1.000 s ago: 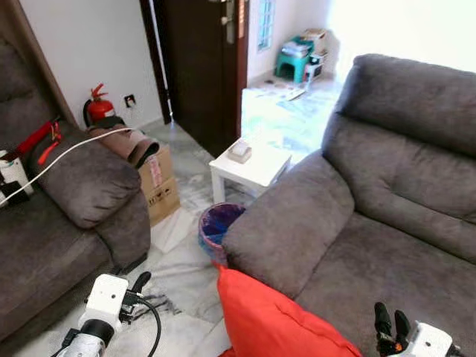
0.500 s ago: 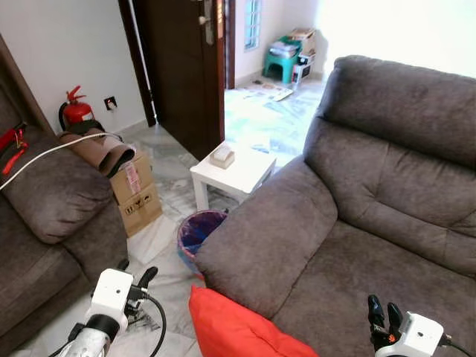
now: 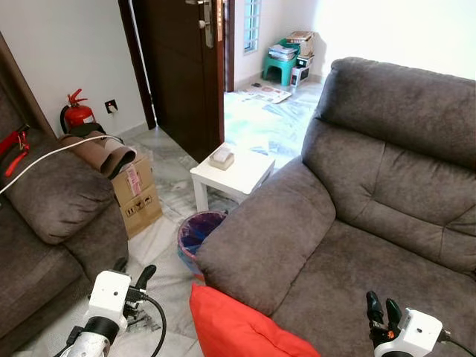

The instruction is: Move the pillow to the sofa from floor

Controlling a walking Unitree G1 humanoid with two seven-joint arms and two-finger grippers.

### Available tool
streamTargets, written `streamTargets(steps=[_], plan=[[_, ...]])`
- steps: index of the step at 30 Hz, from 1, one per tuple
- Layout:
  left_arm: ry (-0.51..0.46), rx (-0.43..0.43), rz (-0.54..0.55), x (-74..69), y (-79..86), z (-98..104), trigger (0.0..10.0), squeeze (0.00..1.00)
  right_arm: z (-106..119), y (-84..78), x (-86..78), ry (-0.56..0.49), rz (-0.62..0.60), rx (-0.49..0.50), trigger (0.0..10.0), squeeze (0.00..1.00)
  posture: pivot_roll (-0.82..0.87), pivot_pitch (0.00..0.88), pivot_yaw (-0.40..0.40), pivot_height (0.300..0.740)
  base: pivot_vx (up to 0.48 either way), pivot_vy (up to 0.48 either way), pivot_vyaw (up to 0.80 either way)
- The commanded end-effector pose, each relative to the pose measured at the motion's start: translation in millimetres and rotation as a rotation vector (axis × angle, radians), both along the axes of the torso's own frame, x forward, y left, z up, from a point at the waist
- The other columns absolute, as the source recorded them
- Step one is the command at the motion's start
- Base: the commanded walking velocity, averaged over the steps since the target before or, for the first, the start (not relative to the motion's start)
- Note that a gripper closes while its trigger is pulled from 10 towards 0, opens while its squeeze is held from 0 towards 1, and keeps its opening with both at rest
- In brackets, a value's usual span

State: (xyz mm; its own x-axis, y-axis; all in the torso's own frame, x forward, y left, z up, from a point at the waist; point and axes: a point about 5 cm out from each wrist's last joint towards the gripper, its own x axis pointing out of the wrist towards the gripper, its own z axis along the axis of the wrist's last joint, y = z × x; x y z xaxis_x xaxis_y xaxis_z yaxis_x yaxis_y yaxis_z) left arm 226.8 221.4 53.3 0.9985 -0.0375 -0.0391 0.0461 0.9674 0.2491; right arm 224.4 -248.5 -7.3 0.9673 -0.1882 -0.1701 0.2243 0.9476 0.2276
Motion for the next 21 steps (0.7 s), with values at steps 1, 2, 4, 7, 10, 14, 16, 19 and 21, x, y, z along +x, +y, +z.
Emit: streamTargets(steps=[1, 2, 4, 7, 10, 14, 16, 19, 21], plan=[[-0.007, 0.015, -0.001, 0.1, -0.7, 3.9, 10.0, 0.0, -2.7, 0.9, 1.0, 0.036, 0.013, -0.006, 10.0, 0.0, 0.19, 0.046, 0.01, 0.74, 0.0, 0.0, 0.0], [-0.006, 0.015, 0.0, -0.2, -0.9, 3.8, 10.0, 0.0, -4.0, 1.3, 2.4, 0.061, 0.02, -0.013, 10.0, 0.0, 0.19, 0.046, 0.01, 0.74, 0.0, 0.0, 0.0], [-0.002, 0.018, -0.005, -1.2, -2.0, 2.9, 10.0, 0.0, -4.8, 2.7, 3.7, 0.075, 0.032, -0.021, 10.0, 0.0, 0.19, 0.044, 0.01, 0.74, 0.0, 0.0, 0.0], [0.0, 0.019, -0.006, -1.9, -2.2, 2.5, 10.0, 0.0, -4.0, 4.2, 4.9, 0.065, 0.036, -0.014, 10.0, 0.0, 0.19, 0.043, 0.012, 0.72, 0.0, 0.0, 0.0], [0.002, 0.02, -0.007, -2.2, -2.4, 2.4, 10.0, 0.0, -2.6, 4.7, 5.9, 0.052, 0.034, -0.013, 10.0, 0.0, 0.19, 0.043, 0.012, 0.715, 0.0, 0.0, 0.0], [0.0, 0.023, -0.007, -2.8, -2.6, 3.8, 10.0, 0.0, -2.0, 6.2, 6.7, 0.046, 0.036, -0.011, 10.0, 0.0, 0.18, 0.045, 0.013, 0.715, 0.0, 0.0, 0.0], [-0.002, 0.023, -0.007, -2.9, -2.7, 4.2, 10.0, 0.0, -3.2, 7.6, 5.7, 0.054, 0.038, -0.015, 10.0, 0.0, 0.18, 0.046, 0.012, 0.715, 0.0, 0.0, 0.0], [0.002, 0.024, -0.008, -2.8, -3.2, 3.3, 10.0, 0.0, -7.3, 10.2, 5.0, 0.095, 0.052, -0.02, 10.0, 0.0, 0.18, 0.052, 0.012, 0.705, 0.0, 0.0, 0.0], [0.007, 0.025, -0.009, -3.0, -3.8, 1.9, 10.0, 0.0, -8.9, 11.8, 5.0, 0.107, 0.062, -0.015, 10.0, 0.0, 0.18, 0.052, 0.012, 0.695, 0.0, 0.0, 0.0]])
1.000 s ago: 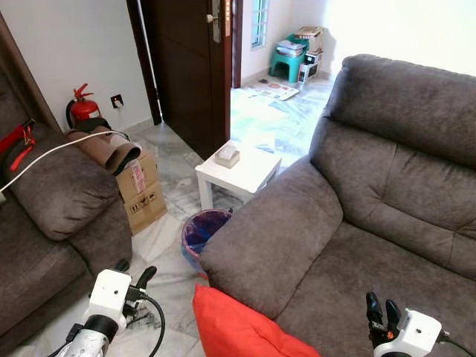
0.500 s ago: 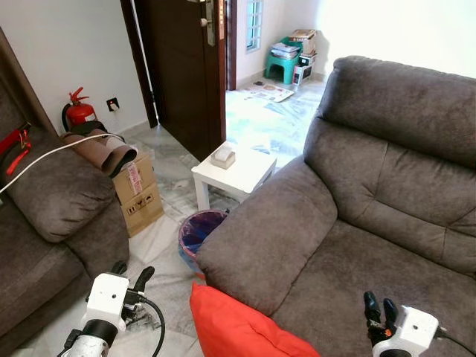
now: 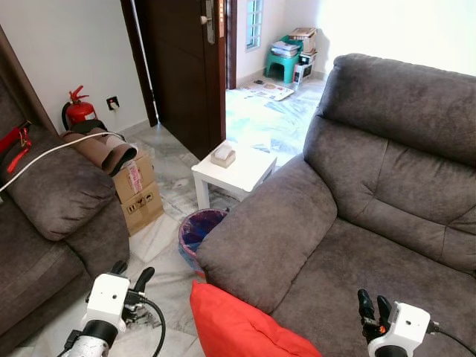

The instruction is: Move the pillow to the sofa from floor

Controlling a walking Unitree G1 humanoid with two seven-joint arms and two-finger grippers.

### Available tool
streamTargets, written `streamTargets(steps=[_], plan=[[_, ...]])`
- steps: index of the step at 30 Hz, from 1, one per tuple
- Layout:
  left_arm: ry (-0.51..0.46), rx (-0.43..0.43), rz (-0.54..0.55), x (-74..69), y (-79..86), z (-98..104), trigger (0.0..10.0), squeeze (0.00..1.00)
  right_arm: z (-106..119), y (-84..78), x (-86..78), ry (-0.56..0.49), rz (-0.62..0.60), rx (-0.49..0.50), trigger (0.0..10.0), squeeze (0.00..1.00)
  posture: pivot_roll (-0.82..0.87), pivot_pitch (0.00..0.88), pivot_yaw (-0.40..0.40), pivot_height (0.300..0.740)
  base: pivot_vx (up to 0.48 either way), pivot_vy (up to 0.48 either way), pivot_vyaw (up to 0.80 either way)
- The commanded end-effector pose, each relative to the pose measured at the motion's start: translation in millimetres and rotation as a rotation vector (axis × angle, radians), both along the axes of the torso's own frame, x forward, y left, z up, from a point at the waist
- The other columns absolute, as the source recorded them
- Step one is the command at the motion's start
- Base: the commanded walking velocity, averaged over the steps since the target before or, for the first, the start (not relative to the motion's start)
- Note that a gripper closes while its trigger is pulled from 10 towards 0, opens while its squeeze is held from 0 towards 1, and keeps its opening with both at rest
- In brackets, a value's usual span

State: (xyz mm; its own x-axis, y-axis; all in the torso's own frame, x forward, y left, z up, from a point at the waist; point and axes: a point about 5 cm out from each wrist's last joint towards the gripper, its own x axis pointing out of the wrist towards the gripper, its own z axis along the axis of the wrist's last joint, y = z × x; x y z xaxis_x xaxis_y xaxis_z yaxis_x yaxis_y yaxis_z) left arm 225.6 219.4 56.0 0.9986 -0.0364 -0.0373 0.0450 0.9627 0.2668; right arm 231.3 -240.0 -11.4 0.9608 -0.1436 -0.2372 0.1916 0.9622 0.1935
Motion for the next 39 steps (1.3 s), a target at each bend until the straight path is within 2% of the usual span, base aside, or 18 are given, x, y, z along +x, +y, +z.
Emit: streamTargets(steps=[1, 4, 8, 19, 30, 35, 39], plan=[[0.012, 0.006, -0.01, -2.0, -2.3, -1.1, 10.0, 0.0, -4.2, 2.8, -1.9, 0.026, 0.007, 0.008, 10.0, 0.0, 0.18, 0.055, 0.012, 0.685, 0.0, 0.0, 0.0], [0.014, 0.006, -0.009, -2.3, -2.6, -1.1, 10.0, 0.0, -2.3, 1.1, -2.1, 0.004, -0.003, 0.014, 10.0, 0.0, 0.18, 0.055, 0.012, 0.68, 0.0, 0.0, 0.0], [0.02, 0.004, -0.007, -3.1, -3.6, -2.7, 10.0, 0.0, -6.1, -0.9, -3.4, 0.054, -0.002, -0.009, 10.0, 0.0, 0.18, 0.058, 0.006, 0.68, 0.0, 0.0, 0.0], [0.018, 0.004, -0.003, -4.0, -4.5, -2.4, 10.0, 0.0, -6.6, 4.1, -1.3, 0.054, 0.014, 0.005, 10.0, 0.0, 0.18, 0.06, 0.002, 0.68, 0.0, 0.0, 0.0], [0.022, 0.01, -0.012, -3.7, -7.1, -3.6, 10.0, 0.0, -7.9, 2.1, -1.1, 0.078, 0.014, -0.009, 10.0, 0.0, 0.18, 0.061, -0.001, 0.68, 0.0, 0.0, 0.0], [0.016, 0.016, -0.002, -3.2, -5.2, -2.9, 10.0, 0.0, -6.3, 5.9, 3.1, 0.075, 0.024, -0.01, 10.0, 0.0, 0.18, 0.063, -0.004, 0.653, 0.0, 0.0, 0.0], [0.008, 0.015, 0.011, -1.0, -0.8, -0.7, 10.0, 0.0, -4.5, 5.1, 3.9, 0.057, 0.023, -0.011, 10.0, 0.0, 0.18, 0.065, -0.008, 0.653, 0.0, 0.0, 0.0]])
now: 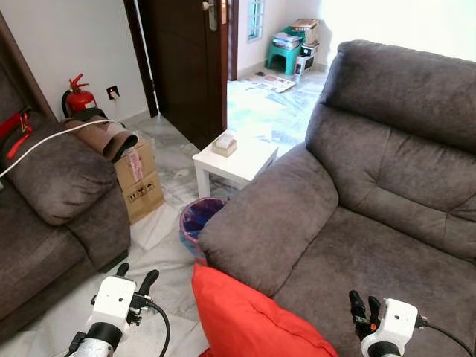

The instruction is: Move the pillow to the sofa from floor

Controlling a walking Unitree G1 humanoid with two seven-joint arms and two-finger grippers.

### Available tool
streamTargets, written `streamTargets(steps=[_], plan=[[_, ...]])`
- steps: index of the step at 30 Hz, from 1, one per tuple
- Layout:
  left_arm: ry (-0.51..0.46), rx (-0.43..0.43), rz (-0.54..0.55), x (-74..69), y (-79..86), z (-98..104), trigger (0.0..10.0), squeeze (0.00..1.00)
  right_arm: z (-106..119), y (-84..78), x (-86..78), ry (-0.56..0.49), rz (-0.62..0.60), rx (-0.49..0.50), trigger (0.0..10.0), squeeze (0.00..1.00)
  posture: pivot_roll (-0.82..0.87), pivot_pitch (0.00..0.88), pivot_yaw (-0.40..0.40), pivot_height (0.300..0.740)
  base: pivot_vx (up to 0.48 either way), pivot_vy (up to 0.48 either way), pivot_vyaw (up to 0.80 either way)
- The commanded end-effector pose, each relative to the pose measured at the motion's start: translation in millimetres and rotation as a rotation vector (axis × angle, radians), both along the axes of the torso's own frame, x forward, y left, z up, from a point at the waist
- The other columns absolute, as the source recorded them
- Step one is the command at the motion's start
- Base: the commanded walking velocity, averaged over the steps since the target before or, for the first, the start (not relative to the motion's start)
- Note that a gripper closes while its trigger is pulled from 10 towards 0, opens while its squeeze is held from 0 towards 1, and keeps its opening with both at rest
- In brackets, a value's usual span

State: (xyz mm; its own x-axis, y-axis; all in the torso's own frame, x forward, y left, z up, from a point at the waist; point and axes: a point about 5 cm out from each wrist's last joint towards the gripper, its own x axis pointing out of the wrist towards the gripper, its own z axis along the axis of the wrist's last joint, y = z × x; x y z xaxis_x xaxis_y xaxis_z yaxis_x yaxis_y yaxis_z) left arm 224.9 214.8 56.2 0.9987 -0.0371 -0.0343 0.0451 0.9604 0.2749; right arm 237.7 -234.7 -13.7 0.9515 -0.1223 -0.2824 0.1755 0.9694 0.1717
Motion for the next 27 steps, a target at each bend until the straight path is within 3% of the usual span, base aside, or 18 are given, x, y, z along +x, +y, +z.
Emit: streamTargets(steps=[1, 8, 14, 27], plan=[[0.009, 0.003, 0.019, 0.3, 5.2, -0.3, 10.0, 0.0, -1.9, -1.1, -2.3, 0.009, -0.004, 0.0, 10.0, 0.0, 0.18, 0.065, -0.007, 0.653, 0.0, 0.0, 0.0], [0.013, -0.093, 0.099, 1.3, 11.7, -1.0, 10.0, 0.0, -0.5, -2.7, -1.9, 0.0, -0.006, -0.003, 10.0, 0.0, 0.18, 0.069, -0.012, 0.653, 0.0, 0.0, 0.0], [0.005, -0.084, 0.12, 1.7, 19.1, 0.6, 10.0, 0.0, 0.2, -2.4, -1.2, -0.006, -0.004, 0.001, 10.0, 0.0, 0.18, 0.071, -0.013, 0.653, 0.0, 0.0, 0.0], [0.004, -0.087, 0.117, 2.1, 18.8, 1.7, 10.0, 0.0, -1.7, 0.8, 0.4, 0.017, 0.006, 0.005, 10.0, 0.0, 0.18, 0.07, -0.011, 0.653, 0.0, 0.0, 0.0]])
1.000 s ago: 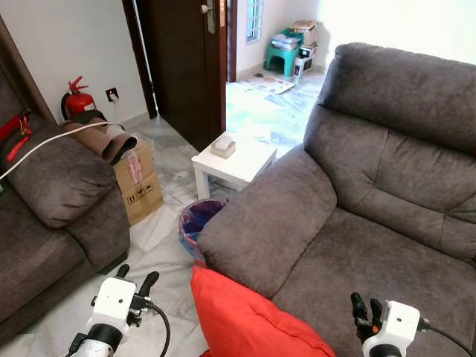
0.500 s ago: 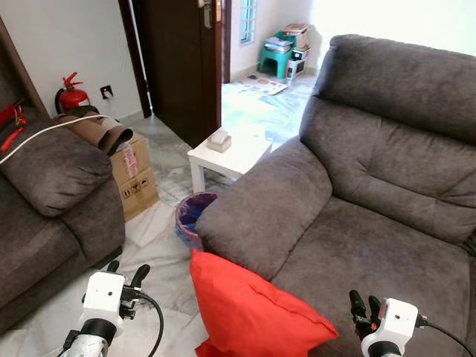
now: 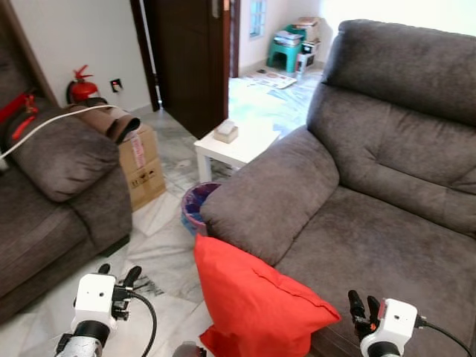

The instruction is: Move the pillow to the sofa from floor

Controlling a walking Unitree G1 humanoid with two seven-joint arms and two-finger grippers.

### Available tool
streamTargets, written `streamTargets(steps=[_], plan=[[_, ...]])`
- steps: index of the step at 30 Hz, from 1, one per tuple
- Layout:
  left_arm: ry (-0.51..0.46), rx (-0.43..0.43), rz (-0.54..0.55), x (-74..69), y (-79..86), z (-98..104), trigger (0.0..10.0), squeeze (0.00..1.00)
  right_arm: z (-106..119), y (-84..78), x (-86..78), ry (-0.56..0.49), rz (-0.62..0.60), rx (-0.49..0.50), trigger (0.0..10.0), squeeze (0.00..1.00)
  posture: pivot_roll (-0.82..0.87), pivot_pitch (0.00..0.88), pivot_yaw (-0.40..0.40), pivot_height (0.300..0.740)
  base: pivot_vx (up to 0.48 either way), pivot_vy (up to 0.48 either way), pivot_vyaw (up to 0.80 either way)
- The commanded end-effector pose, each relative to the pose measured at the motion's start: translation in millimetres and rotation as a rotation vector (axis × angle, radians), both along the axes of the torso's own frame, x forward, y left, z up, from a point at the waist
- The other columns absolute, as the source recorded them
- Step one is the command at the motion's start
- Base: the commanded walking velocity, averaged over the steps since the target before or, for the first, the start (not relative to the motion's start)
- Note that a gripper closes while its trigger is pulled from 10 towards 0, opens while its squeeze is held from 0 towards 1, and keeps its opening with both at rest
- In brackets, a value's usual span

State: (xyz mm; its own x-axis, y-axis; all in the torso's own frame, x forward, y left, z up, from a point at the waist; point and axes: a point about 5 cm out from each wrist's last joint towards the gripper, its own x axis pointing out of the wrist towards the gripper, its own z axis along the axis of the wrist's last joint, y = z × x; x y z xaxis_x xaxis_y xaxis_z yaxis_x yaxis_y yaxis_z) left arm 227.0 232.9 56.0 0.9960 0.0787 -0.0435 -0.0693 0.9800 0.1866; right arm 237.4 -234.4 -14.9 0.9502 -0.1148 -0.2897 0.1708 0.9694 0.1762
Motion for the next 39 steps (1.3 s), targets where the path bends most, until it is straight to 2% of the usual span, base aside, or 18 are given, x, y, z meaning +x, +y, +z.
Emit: streamTargets(steps=[1, 5, 15, 18, 21, 23, 39], plan=[[-0.003, 0.004, -0.003, -0.3, 0.5, 1.9, 10.0, 0.0, -1.2, 0.8, 0.8, 0.017, 0.002, 0.004, 10.0, 0.0, 0.18, 0.069, -0.011, 0.643, 0.0, 0.0, 0.0], [-0.003, 0.015, -0.013, 0.4, -0.3, 2.2, 10.0, 0.0, 1.6, 0.4, 1.2, -0.027, -0.021, 0.032, 10.0, 0.0, 0.18, 0.072, -0.011, 0.633, 0.0, 0.0, 0.0], [-0.002, 0.013, -0.02, 1.3, -1.6, 2.1, 10.0, 0.0, 4.1, -0.7, 2.9, -0.045, -0.017, 0.042, 10.0, 0.0, 0.18, 0.071, -0.012, 0.633, 0.0, 0.0, 0.0], [-0.002, 0.012, -0.022, 1.2, -2.6, 2.0, 10.0, 0.0, 2.8, 1.7, 4.6, -0.023, 0.002, 0.038, 10.0, 0.0, 0.18, 0.071, -0.013, 0.633, 0.0, 0.0, 0.0], [-0.001, 0.011, -0.021, 1.0, -2.6, 2.0, 10.0, 0.0, 1.4, 4.9, 5.5, -0.006, 0.016, 0.035, 10.0, 0.0, 0.18, 0.072, -0.012, 0.619, 0.0, 0.0, 0.0], [0.0, 0.012, -0.025, 1.1, -3.6, 1.5, 10.0, 0.0, 3.3, 5.6, 5.0, -0.041, 0.011, 0.046, 10.0, 0.0, 0.18, 0.073, -0.012, 0.604, 0.0, 0.0, 0.0], [-0.002, 0.011, -0.025, 0.7, -5.1, 1.6, 10.0, 0.0, 4.8, 5.7, 5.1, -0.065, 0.007, 0.059, 10.0, 0.0, 0.19, 0.075, -0.011, 0.604, 0.0, 0.0, 0.0]])
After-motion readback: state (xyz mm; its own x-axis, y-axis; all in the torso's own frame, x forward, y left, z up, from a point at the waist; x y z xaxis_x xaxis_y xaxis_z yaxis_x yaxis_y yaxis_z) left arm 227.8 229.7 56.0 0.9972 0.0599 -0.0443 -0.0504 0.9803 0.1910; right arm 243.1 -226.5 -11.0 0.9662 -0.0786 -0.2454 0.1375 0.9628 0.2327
